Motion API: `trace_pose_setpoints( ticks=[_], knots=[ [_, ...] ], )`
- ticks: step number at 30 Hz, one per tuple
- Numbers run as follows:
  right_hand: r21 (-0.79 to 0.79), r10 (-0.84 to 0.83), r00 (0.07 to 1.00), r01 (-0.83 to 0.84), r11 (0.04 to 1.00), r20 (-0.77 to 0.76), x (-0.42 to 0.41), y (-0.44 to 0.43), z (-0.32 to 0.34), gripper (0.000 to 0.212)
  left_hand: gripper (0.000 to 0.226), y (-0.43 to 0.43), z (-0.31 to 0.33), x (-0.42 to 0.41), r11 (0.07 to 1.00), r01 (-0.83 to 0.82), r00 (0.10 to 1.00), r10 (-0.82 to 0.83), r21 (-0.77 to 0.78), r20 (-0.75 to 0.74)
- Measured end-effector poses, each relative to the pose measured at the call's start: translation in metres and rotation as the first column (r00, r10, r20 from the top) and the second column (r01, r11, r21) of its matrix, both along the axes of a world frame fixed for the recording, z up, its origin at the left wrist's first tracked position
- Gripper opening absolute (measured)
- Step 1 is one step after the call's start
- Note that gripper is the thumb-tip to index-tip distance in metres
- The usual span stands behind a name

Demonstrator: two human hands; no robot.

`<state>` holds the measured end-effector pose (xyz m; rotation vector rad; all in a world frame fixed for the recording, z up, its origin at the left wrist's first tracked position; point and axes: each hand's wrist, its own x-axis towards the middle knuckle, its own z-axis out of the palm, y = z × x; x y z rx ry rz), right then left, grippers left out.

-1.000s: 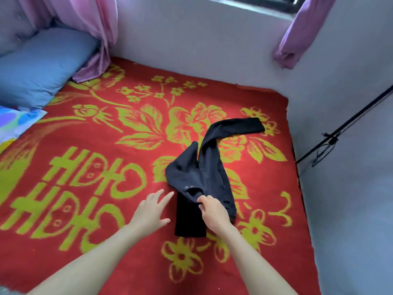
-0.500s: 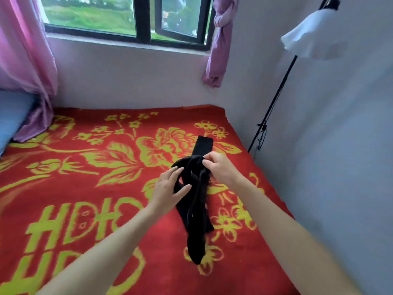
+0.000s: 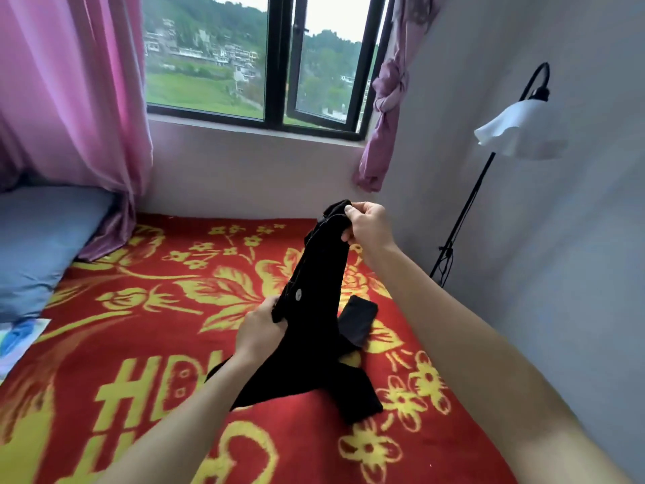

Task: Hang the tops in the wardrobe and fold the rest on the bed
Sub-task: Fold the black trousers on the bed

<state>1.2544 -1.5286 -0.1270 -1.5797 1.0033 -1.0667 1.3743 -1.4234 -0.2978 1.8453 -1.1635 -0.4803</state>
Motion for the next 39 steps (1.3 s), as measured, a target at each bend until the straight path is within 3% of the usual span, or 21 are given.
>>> trace_pose_setpoints(
  ticks=[2,6,9,14,20,24,28,32,35,38,39],
  knots=[
    [0.025,-0.013,1.0,0.013,1.0,-0.008,-0.001,-0.008,0.0,0.024,0.005,0.017,0.005,0.021,0.999,-0.032,0.997,0.029,0.039,0.071],
    [0.096,0.018,0.999,-0.015,0.995,-0.031,0.004,-0.021,-0.017,0.024,0.018,0.043,0.01,0.044,0.99,-0.098,0.984,0.082,0.1,0.157],
    [0.122,0.054,0.998,-0.05,0.991,-0.029,0.008,-0.031,-0.039,0.024,0.009,0.055,0.015,0.048,0.982,-0.179,0.979,0.171,0.063,0.114],
    [0.229,0.167,0.985,-0.151,0.962,-0.052,0.022,-0.039,-0.065,0.02,0.024,0.084,0.02,0.04,0.967,-0.252,0.945,0.236,0.042,0.224],
    [0.403,0.318,0.939,-0.243,0.882,-0.131,0.049,-0.019,-0.121,0.02,0.028,0.128,-0.024,0.025,0.9,-0.345,0.936,0.312,0.265,0.161],
    [0.497,0.473,0.833,-0.292,0.817,-0.287,0.062,0.001,-0.167,0.014,0.015,0.161,-0.062,0.009,0.84,-0.394,0.913,0.406,0.372,0.051],
    [0.498,0.528,0.72,-0.288,0.818,-0.451,0.084,0.027,-0.191,0.02,0.019,0.188,-0.087,0.012,0.812,-0.431,0.879,0.477,0.393,-0.023],
    [0.461,0.541,0.686,-0.325,0.826,-0.486,0.145,0.056,-0.182,0.021,0.021,0.209,-0.091,0.055,0.79,-0.523,0.817,0.571,0.32,-0.074],
    [0.345,0.573,0.719,-0.462,0.817,-0.394,0.223,0.093,-0.154,0.027,0.021,0.239,-0.078,0.126,0.747,-0.625,0.736,0.66,0.224,-0.147],
    [0.284,0.671,0.701,-0.61,0.74,-0.242,0.305,0.14,-0.113,0.026,0.025,0.277,-0.05,0.229,0.627,-0.772,0.619,0.779,0.107,-0.097],
    [0.287,0.705,0.676,-0.647,0.707,-0.213,0.328,0.153,-0.104,0.038,0.028,0.29,-0.04,0.264,0.576,-0.813,0.573,0.817,0.083,-0.066]
  ],
)
